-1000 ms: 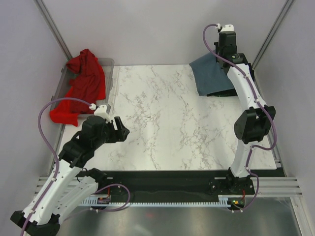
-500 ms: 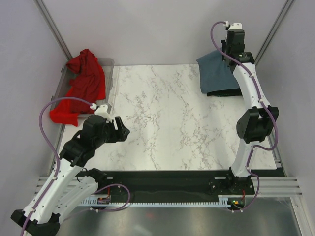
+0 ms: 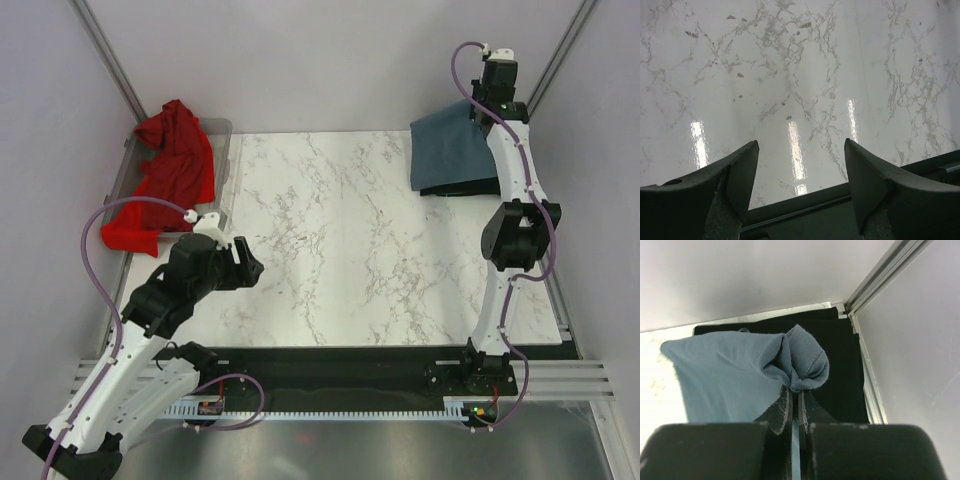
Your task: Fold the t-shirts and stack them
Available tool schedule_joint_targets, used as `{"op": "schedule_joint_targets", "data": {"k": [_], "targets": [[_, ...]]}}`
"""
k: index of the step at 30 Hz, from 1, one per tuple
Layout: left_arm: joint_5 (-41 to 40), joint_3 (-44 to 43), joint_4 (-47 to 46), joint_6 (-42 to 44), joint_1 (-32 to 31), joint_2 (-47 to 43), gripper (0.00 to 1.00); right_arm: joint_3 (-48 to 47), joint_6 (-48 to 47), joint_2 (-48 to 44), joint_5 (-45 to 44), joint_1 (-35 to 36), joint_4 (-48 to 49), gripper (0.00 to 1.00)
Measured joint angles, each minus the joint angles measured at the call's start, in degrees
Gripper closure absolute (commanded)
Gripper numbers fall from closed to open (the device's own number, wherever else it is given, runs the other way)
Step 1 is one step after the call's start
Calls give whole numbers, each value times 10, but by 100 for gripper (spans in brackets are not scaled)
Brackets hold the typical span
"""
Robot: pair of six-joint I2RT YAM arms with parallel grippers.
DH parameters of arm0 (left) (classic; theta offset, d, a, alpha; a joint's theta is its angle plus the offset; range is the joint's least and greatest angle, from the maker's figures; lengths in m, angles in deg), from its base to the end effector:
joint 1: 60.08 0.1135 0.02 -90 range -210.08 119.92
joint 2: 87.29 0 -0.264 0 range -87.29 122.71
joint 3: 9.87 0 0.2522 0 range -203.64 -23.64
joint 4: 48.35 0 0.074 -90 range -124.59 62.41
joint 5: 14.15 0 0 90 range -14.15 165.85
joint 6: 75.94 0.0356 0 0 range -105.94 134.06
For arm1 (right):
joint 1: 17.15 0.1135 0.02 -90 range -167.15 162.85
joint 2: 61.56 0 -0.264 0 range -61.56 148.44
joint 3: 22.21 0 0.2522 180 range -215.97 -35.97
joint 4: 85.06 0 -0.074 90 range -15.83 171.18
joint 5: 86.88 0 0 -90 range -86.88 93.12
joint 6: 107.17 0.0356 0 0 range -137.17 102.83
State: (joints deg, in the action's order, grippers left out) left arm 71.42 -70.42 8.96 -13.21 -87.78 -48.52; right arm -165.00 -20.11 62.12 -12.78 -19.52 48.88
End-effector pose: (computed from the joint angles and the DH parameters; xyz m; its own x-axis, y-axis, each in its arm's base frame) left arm 0.1230 -0.0615 0.3088 -0.6442 -0.1777 -0.7439 0.1267 0.9344 -0.3330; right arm 0.5004 -0.0305 0.3667 -0.4668 -0.0301 -0.8839 0.2602 0.9505 -0.1697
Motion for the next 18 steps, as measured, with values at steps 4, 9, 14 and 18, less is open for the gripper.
{"op": "schedule_joint_targets", "data": {"k": [4, 9, 14, 18], "targets": [[0, 0, 0, 0, 0, 3, 24, -65, 3, 79, 2, -28, 16, 97], [0, 0, -4, 0, 4, 25, 24, -80, 28, 181, -38, -72, 113, 10], [0, 3, -4, 0, 6, 25, 24, 4, 76, 204, -97, -113, 155, 5], [0, 3, -4, 0, 6, 10, 24, 69, 126, 159, -97, -130, 163, 4]]}}
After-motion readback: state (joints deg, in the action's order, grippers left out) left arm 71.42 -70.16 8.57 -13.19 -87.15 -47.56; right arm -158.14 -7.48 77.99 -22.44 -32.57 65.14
